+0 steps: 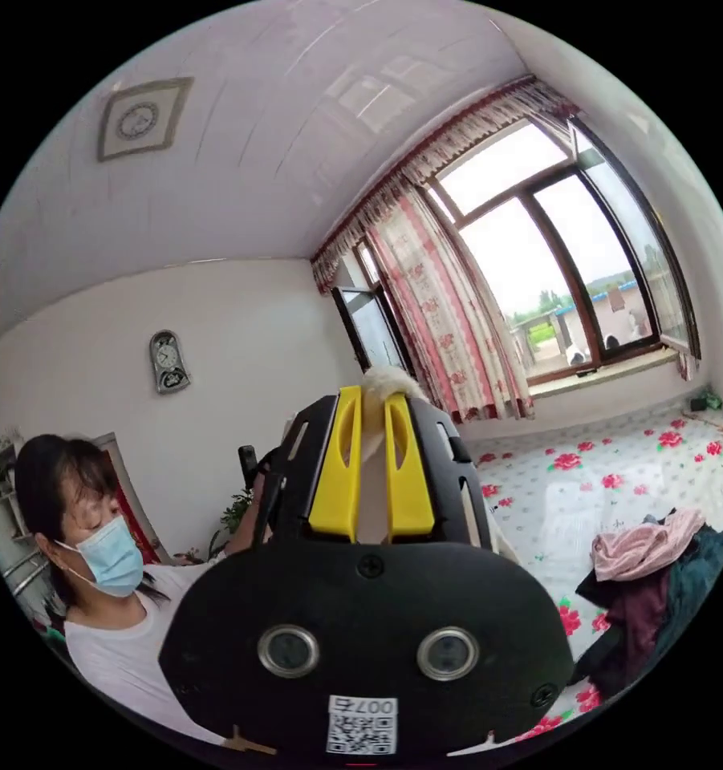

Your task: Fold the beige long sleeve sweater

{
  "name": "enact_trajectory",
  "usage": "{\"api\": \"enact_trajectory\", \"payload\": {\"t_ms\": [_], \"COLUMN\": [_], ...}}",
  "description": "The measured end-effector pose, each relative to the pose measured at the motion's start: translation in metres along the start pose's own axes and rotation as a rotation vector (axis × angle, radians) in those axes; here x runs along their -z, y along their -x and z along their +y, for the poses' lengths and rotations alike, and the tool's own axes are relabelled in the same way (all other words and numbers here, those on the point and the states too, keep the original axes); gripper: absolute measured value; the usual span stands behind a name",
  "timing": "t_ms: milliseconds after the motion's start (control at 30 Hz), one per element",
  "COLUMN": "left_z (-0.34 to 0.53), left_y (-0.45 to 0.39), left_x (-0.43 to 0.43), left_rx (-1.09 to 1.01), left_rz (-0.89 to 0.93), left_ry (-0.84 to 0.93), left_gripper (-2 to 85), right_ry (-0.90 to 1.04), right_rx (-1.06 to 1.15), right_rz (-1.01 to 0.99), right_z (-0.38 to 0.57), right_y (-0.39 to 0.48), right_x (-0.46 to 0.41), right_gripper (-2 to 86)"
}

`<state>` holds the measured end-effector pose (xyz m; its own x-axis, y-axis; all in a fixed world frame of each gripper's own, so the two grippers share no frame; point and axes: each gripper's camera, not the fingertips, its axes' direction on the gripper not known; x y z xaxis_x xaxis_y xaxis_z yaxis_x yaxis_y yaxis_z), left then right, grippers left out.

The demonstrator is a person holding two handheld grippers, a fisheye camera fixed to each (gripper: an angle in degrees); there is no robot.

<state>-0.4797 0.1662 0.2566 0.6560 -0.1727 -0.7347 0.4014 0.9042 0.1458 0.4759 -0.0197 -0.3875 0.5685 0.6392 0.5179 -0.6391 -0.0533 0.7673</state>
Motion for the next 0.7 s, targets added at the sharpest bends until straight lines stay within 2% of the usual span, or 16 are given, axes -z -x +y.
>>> {"api": "enact_trajectory", "payload": {"t_ms": [100, 200, 267, 333, 367, 400, 433, 500, 600, 700], "left_z": [0.007, 0.056, 0.132, 0.200, 0.252, 0.309, 0.338, 0.456, 0.556, 0.585], "left_y": [-0.099, -0.141, -0.160, -0.157, -0.148, -0.132, -0.125, -0.101, -0.082, -0.086], "left_x": [0.041, 0.055, 0.057, 0.051, 0.044, 0.034, 0.029, 0.007, -0.012, -0.023], "left_rx": [-0.240, -0.300, -0.266, -0.168, -0.045, 0.132, 0.214, 0.481, 0.722, 0.772], "left_rz": [-0.102, -0.169, -0.241, -0.298, -0.348, -0.388, -0.411, -0.495, -0.508, -0.510], "left_ry": [-0.040, 0.004, 0.107, 0.243, 0.346, 0.468, 0.536, 0.777, 0.950, 1.032], "left_gripper": [3.5, 3.5, 3.6, 3.7, 3.7, 3.7, 3.7, 3.7, 3.8, 4.0], "right_ry": [-0.032, 0.050, 0.156, 0.322, 0.371, 0.478, 0.581, 0.738, 1.014, 1.206], "right_rx": [0.190, 0.236, 0.227, 0.169, 0.146, 0.067, -0.059, -0.284, -0.522, -0.582], "right_rz": [-0.023, -0.048, -0.057, -0.050, -0.041, -0.027, -0.014, 0.024, 0.055, 0.033], "right_z": [0.024, 0.080, 0.131, 0.219, 0.244, 0.298, 0.356, 0.454, 0.602, 0.676], "right_y": [0.039, 0.041, 0.029, -0.001, -0.010, -0.034, -0.063, -0.110, -0.160, -0.172], "right_x": [0.031, 0.047, 0.048, 0.041, 0.037, 0.027, 0.016, -0.001, -0.023, -0.028], "right_gripper": [1.9, 2.0, 2.0, 2.1, 2.1, 2.1, 2.2, 2.4, 2.8, 3.5]}}
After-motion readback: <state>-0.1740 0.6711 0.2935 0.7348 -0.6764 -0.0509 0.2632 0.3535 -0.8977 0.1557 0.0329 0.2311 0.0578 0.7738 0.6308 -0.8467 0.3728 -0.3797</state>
